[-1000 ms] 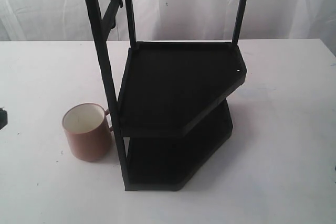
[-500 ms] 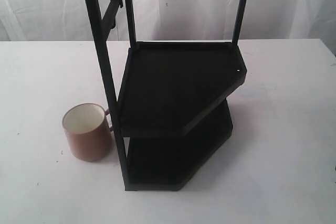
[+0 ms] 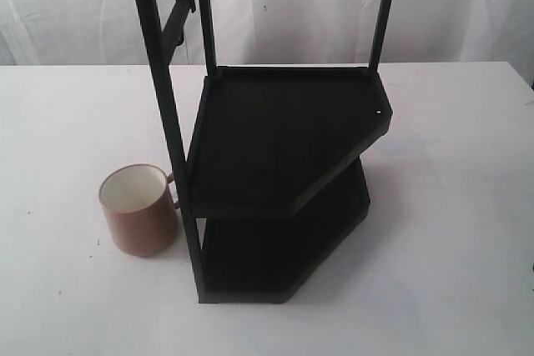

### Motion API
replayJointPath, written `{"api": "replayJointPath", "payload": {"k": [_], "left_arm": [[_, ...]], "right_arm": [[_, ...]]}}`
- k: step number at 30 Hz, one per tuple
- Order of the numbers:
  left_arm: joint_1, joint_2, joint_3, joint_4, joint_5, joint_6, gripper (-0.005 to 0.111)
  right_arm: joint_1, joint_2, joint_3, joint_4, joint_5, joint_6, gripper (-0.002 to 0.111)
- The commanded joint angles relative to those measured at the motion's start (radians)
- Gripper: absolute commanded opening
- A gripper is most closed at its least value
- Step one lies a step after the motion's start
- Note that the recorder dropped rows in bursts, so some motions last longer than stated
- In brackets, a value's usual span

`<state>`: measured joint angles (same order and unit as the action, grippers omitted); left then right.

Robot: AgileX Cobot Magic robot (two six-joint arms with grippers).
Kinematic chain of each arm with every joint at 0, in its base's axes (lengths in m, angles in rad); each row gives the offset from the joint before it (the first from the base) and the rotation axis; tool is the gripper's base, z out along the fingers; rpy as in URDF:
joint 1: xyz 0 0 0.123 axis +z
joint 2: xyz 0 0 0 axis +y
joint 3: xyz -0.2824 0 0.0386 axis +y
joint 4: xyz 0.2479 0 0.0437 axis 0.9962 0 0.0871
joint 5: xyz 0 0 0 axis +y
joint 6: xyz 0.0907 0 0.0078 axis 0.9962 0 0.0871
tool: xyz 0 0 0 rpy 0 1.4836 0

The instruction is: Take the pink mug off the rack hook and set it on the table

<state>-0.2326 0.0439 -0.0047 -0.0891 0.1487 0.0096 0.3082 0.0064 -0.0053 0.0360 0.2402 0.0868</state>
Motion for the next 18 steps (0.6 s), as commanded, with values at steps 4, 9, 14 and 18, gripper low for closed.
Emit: {"api": "replayJointPath", "payload": {"k": [4, 9, 14, 18], "left_arm": [[0.003, -0.044, 0.005, -0.004, 0.002, -0.01, 0.0], [0.003, -0.044, 0.005, -0.004, 0.002, -0.01, 0.0], [0.003, -0.044, 0.005, -0.004, 0.002, -0.01, 0.0], [0.003, -0.044, 0.005, -0.004, 0.002, -0.01, 0.0]], "right_arm": [[-0.007, -0.006, 0.005, -0.007, 0.0, -0.004, 0.0], [-0.007, -0.006, 0.005, -0.007, 0.0, -0.004, 0.0], [-0.007, -0.006, 0.005, -0.007, 0.0, -0.004, 0.0], [-0.007, -0.006, 0.005, -0.007, 0.0, -0.004, 0.0]]}}
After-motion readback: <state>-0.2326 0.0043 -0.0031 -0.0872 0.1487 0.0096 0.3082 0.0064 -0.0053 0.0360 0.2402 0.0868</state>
